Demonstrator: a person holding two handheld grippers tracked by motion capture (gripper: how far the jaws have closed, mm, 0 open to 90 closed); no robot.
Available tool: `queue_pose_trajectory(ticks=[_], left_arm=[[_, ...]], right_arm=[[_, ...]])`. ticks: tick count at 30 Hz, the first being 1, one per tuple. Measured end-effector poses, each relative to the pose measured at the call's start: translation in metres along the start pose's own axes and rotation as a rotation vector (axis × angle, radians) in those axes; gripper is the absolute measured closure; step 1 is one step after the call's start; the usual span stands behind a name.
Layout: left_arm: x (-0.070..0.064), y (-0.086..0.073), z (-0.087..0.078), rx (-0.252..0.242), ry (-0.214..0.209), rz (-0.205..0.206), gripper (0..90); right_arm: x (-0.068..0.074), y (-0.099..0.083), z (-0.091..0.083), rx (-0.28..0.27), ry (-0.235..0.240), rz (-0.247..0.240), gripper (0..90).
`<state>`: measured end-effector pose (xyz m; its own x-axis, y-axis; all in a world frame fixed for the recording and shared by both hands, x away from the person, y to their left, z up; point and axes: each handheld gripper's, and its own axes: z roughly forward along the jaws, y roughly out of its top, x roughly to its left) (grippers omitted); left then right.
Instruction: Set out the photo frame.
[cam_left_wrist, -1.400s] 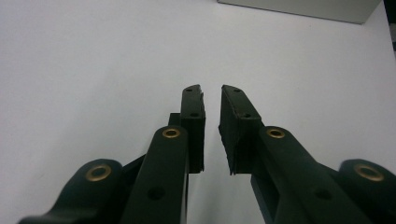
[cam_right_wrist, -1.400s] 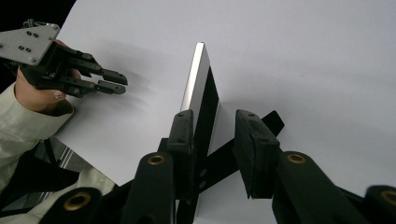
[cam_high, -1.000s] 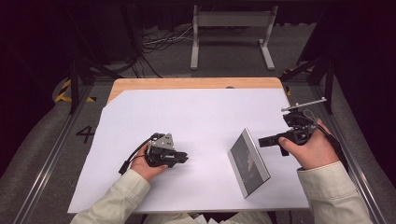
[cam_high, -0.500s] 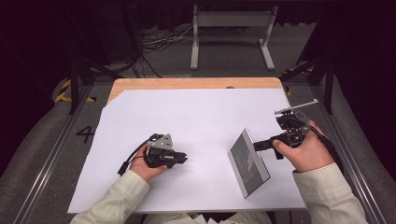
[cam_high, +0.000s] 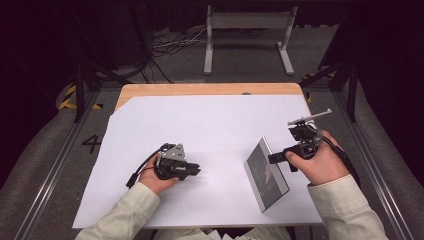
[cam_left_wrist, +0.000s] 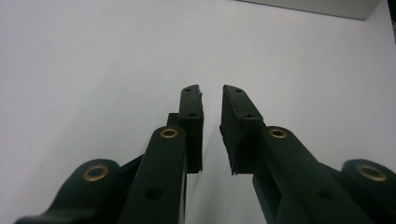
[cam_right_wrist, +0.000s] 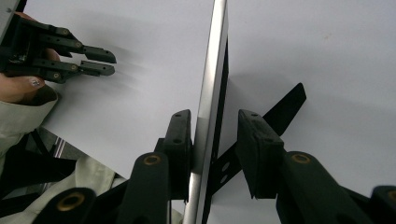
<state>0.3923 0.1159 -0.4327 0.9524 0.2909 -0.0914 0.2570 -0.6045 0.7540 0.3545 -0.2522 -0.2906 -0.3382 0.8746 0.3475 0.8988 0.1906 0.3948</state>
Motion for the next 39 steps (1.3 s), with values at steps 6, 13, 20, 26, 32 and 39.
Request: queue_pose_trajectory(ticks=[6,13,20,26,32,39], left_arm=[[0.0,0.0,0.0,0.001,-0.002,-0.002,78.5],[0.0,0.0,0.0,0.0,-0.002,-0.002,78.4],[0.0,0.0,0.0,0.0,-0.001,-0.007,78.5],[0.0,-0.001,-0.001,-0.004,0.003,-0.009,78.6],[0.0,-0.001,-0.001,-0.004,0.005,-0.009,78.5],[0.001,-0.002,-0.003,-0.005,0.007,-0.015,78.5]], right_arm=[[0.0,0.0,0.008,0.015,-0.006,-0.004,65.7],[0.003,0.001,0.017,0.036,-0.017,-0.01,67.6],[0.007,0.001,0.023,0.065,-0.022,-0.02,75.6],[0.012,0.001,0.023,0.071,-0.066,-0.033,79.5],[0.013,0.003,0.019,0.083,-0.114,-0.07,83.6],[0.016,0.01,0.018,0.091,-0.126,-0.147,83.7]])
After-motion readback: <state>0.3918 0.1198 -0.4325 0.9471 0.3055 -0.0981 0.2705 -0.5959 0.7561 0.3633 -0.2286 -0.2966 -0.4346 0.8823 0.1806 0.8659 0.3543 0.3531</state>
